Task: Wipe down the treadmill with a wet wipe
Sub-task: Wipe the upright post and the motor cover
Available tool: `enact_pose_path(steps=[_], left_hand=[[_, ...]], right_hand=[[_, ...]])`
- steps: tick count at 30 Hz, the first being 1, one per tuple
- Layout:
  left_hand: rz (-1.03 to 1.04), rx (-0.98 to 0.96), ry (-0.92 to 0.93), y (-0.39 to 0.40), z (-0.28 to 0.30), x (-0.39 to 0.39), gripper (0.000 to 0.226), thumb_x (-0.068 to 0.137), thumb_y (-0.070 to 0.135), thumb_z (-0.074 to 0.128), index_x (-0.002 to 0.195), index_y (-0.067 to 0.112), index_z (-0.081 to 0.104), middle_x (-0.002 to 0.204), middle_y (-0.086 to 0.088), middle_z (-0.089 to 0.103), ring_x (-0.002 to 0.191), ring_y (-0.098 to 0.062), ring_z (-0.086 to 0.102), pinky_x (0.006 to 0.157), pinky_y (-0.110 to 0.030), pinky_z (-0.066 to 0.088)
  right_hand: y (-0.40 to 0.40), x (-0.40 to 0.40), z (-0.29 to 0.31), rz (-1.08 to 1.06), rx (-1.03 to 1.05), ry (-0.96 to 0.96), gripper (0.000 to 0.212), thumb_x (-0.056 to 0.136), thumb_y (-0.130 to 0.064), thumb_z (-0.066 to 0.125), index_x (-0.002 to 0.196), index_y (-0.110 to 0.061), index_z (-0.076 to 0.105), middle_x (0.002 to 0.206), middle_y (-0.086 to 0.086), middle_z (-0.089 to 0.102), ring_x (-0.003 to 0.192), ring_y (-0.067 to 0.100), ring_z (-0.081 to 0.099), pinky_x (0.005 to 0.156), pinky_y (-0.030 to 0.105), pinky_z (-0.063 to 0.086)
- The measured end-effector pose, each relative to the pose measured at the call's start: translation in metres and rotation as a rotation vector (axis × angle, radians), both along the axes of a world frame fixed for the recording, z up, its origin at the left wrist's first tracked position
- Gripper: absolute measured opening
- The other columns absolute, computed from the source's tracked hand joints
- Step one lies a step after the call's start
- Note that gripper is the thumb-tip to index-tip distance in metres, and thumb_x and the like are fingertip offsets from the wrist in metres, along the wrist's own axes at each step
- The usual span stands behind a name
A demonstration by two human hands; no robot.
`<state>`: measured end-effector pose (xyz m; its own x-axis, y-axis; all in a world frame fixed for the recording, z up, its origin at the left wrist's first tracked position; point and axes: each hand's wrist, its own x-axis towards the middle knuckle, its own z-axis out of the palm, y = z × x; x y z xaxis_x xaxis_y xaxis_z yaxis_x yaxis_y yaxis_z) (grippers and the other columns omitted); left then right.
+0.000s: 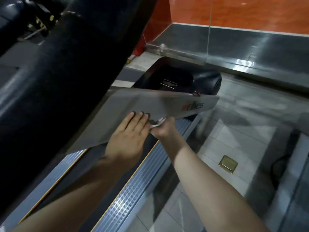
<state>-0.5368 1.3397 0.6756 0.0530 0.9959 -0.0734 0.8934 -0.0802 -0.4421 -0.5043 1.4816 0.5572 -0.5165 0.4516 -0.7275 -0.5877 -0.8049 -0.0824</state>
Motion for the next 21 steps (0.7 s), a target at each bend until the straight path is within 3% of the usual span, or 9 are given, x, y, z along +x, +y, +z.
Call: enact_pose_path(steps=[1, 5, 8, 10, 12, 15, 17, 19, 21], left_hand=[[0.001, -0.005, 0.015, 0.015, -0.001, 0.002, 0.058, 0.08, 0.015, 0.034, 0.128, -0.001, 0.062, 0.142, -0.02, 0.053, 0.134, -0.037, 0.049, 0.117, -0.048, 0.021], [0.026, -0.055, 0.103, 0.082, -0.005, 0.016, 0.06, 0.078, 0.018, 0.031, 0.124, 0.001, 0.065, 0.14, -0.021, 0.055, 0.133, -0.041, 0.048, 0.116, -0.052, 0.021], [0.074, -0.107, 0.095, 0.124, -0.016, 0.023, 0.057, 0.079, 0.022, 0.035, 0.125, 0.003, 0.064, 0.135, -0.02, 0.059, 0.13, -0.044, 0.049, 0.114, -0.055, 0.027], [0.07, -0.167, 0.11, 0.15, -0.029, 0.027, 0.055, 0.074, 0.023, 0.053, 0.123, 0.003, 0.064, 0.126, -0.02, 0.063, 0.122, -0.044, 0.055, 0.108, -0.052, 0.032], [0.086, -0.232, 0.125, 0.176, -0.044, 0.03, 0.058, 0.065, 0.018, 0.069, 0.12, 0.001, 0.066, 0.119, -0.02, 0.066, 0.114, -0.043, 0.06, 0.102, -0.051, 0.037], [0.16, -0.296, 0.104, 0.215, -0.063, 0.037, 0.054, 0.078, 0.016, 0.063, 0.129, 0.001, 0.058, 0.131, -0.019, 0.059, 0.119, -0.04, 0.056, 0.101, -0.048, 0.043], [0.199, -0.337, 0.078, 0.245, -0.079, 0.038, 0.052, 0.09, 0.017, 0.049, 0.141, 0.007, 0.045, 0.149, -0.012, 0.044, 0.132, -0.033, 0.045, 0.107, -0.043, 0.037], [0.231, -0.396, 0.076, 0.278, -0.095, 0.04, 0.049, 0.094, 0.016, 0.045, 0.143, 0.015, 0.039, 0.15, -0.006, 0.041, 0.134, -0.027, 0.043, 0.106, -0.04, 0.037], [0.222, -0.435, 0.055, 0.312, -0.114, 0.041, 0.049, 0.094, 0.017, 0.048, 0.142, 0.019, 0.039, 0.146, -0.002, 0.044, 0.131, -0.026, 0.045, 0.103, -0.04, 0.038]], right_hand=[[0.014, 0.008, -0.003, -0.041, -0.07, 0.105, 0.047, 0.088, -0.037, 0.04, 0.121, -0.012, 0.062, 0.122, 0.01, 0.063, 0.098, 0.029, 0.062, 0.078, 0.033, 0.055], [0.077, 0.016, -0.053, -0.095, -0.032, -0.106, 0.055, 0.086, -0.05, 0.047, 0.128, -0.017, 0.061, 0.128, 0.013, 0.064, 0.117, 0.033, 0.06, 0.104, 0.054, 0.042], [0.085, 0.013, -0.07, -0.074, -0.025, -0.071, 0.058, 0.086, -0.053, 0.054, 0.128, -0.014, 0.062, 0.122, 0.014, 0.067, 0.114, 0.033, 0.063, 0.101, 0.053, 0.047], [0.081, 0.016, -0.078, -0.067, -0.037, -0.045, 0.055, 0.095, -0.046, 0.046, 0.136, -0.01, 0.054, 0.129, 0.013, 0.062, 0.12, 0.034, 0.058, 0.101, 0.049, 0.047], [0.083, 0.018, -0.085, -0.033, -0.043, -0.12, 0.043, 0.102, -0.03, 0.042, 0.136, -0.006, 0.049, 0.131, 0.012, 0.059, 0.121, 0.034, 0.056, 0.097, 0.044, 0.05], [0.106, 0.023, -0.103, -0.075, -0.125, -0.112, 0.033, 0.1, -0.019, 0.048, 0.131, -0.01, 0.055, 0.13, 0.016, 0.06, 0.117, 0.032, 0.06, 0.091, 0.045, 0.052], [0.124, 0.028, -0.13, -0.079, -0.162, -0.157, 0.023, 0.101, -0.021, 0.045, 0.113, -0.011, 0.063, 0.117, 0.016, 0.066, 0.1, 0.029, 0.067, 0.083, 0.043, 0.055], [0.133, 0.032, -0.152, -0.083, -0.21, -0.233, 0.015, 0.098, -0.018, 0.047, 0.094, -0.017, 0.061, 0.095, 0.014, 0.07, 0.065, 0.026, 0.064, 0.06, 0.036, 0.051], [0.132, 0.03, -0.16, -0.059, -0.174, -0.334, 0.013, 0.086, -0.019, 0.049, 0.098, -0.026, 0.052, 0.101, 0.01, 0.069, 0.071, 0.03, 0.063, 0.055, 0.031, 0.041]])
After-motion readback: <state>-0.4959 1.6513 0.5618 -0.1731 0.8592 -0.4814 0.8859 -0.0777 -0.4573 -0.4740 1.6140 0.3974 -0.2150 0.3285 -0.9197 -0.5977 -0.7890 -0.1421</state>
